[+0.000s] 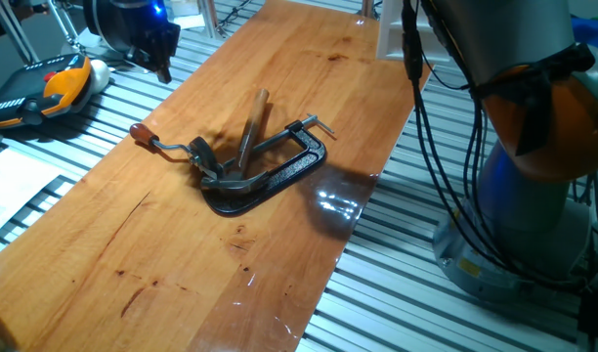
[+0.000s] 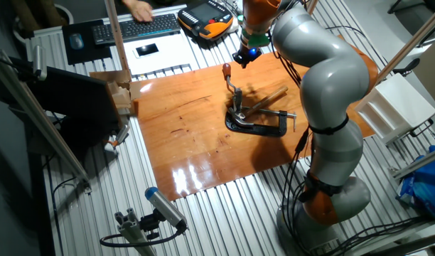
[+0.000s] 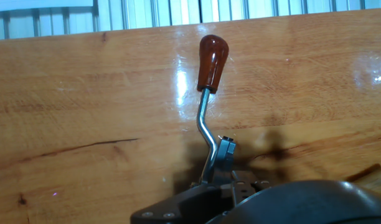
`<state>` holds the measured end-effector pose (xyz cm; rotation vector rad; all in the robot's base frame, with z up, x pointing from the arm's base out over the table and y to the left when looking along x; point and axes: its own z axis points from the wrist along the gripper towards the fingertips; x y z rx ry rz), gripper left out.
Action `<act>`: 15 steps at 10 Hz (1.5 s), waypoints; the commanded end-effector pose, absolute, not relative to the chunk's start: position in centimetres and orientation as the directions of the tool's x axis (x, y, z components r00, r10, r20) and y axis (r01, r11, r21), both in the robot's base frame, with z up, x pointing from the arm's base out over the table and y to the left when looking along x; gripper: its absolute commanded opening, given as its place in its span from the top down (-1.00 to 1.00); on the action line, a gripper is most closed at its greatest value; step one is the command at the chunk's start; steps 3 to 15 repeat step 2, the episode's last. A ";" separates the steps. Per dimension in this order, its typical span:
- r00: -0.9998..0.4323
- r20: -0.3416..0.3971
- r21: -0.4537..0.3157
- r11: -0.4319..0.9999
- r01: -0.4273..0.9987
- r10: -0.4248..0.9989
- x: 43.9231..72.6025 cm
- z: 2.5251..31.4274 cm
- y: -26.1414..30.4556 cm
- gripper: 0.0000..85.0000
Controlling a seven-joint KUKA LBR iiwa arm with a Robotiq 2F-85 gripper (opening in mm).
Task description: Push down the lever
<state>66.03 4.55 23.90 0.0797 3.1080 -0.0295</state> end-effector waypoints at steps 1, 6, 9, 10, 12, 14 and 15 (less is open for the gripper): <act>-0.998 -0.035 -0.020 0.998 0.052 0.051 66.1 23.9 4.5 1.00; -0.998 -0.035 -0.020 0.999 0.050 0.049 66.1 23.9 4.5 1.00; -0.998 -0.035 -0.020 0.999 0.050 0.049 66.1 23.9 4.5 1.00; -0.998 -0.035 -0.020 0.999 0.050 0.049 66.1 23.9 4.5 1.00; -0.998 -0.035 -0.020 0.999 0.050 0.049 66.1 23.9 4.5 1.00; -0.998 -0.035 -0.020 0.999 0.050 0.049 66.1 23.9 4.5 1.00; -0.998 -0.035 -0.020 0.999 0.050 0.049 66.1 23.9 4.5 1.00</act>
